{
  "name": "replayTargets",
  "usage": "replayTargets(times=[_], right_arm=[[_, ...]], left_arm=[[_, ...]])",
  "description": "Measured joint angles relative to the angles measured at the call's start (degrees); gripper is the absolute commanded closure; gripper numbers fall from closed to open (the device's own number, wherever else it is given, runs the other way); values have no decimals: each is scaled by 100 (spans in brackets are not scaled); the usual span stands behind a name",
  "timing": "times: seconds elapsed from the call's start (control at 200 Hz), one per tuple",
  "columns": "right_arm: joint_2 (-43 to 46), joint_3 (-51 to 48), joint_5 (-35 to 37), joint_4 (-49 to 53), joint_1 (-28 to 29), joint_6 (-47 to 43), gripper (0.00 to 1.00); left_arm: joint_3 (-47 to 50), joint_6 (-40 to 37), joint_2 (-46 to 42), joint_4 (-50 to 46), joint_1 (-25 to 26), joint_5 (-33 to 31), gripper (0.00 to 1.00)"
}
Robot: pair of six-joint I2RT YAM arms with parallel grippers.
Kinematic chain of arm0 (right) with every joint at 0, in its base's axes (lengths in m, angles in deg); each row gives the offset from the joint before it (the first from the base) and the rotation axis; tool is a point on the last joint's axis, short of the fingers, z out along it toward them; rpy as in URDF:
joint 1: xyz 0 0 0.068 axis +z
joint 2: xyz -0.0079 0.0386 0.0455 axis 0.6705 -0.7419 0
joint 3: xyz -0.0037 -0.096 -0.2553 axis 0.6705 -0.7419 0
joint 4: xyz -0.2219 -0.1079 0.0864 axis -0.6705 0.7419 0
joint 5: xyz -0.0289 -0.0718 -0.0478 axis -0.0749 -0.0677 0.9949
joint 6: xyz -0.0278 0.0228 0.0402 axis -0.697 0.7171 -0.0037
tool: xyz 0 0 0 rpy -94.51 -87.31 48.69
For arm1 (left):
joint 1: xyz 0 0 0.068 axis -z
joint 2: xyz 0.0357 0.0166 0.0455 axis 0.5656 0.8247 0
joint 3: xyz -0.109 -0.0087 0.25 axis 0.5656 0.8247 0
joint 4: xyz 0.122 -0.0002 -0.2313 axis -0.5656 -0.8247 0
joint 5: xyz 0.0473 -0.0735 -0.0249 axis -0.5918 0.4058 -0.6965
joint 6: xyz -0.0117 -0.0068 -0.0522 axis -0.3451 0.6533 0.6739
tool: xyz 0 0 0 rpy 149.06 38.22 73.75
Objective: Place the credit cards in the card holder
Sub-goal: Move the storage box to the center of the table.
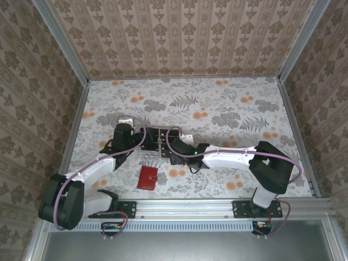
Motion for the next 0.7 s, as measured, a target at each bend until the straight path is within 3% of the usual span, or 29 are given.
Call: replayTargets(times=[0.205,0.7], right_arm=[[2,-129,24,-164,-271,22,9],[625,-962,144,-245,-1300,39,9]], left_arm=[[-186,2,516,426,192,133,0],[-1456,7,2199,1102,1405,92,0]])
